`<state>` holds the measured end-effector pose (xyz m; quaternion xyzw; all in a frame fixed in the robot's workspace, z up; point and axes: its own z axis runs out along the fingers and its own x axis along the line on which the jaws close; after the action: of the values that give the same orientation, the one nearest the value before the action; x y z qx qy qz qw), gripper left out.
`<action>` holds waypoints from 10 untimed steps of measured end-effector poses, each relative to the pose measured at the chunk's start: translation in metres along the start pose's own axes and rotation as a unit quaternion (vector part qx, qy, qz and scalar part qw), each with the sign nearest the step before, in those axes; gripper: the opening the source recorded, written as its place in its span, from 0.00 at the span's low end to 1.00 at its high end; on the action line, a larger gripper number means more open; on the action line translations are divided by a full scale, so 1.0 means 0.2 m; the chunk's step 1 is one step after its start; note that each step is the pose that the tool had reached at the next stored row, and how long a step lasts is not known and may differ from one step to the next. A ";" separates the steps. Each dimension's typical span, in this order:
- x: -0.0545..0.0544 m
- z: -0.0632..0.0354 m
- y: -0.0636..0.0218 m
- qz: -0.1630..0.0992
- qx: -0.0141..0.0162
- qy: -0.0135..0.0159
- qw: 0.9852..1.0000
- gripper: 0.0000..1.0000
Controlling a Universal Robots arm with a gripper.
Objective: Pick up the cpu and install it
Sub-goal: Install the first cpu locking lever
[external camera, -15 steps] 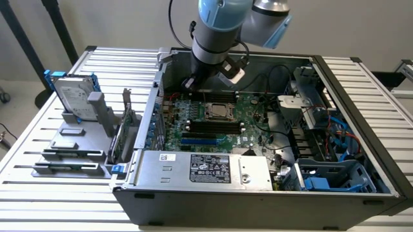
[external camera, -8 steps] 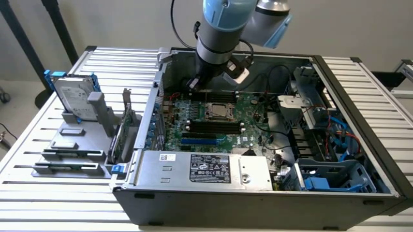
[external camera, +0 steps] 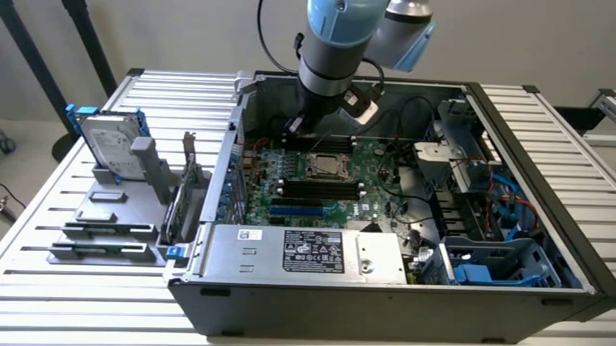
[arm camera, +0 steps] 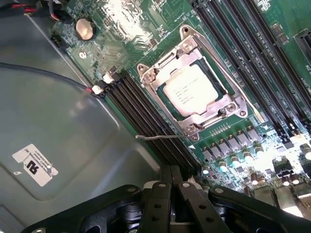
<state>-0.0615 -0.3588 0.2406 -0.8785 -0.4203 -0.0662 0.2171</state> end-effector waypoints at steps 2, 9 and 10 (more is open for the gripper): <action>0.00 0.008 0.003 0.000 -0.003 0.001 1.000 0.11; -0.01 0.036 0.009 0.000 -0.019 -0.005 1.000 0.11; -0.01 0.041 0.010 -0.001 -0.021 -0.005 1.000 0.11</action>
<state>-0.0618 -0.3575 0.2320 -0.8828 -0.4205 -0.0711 0.1969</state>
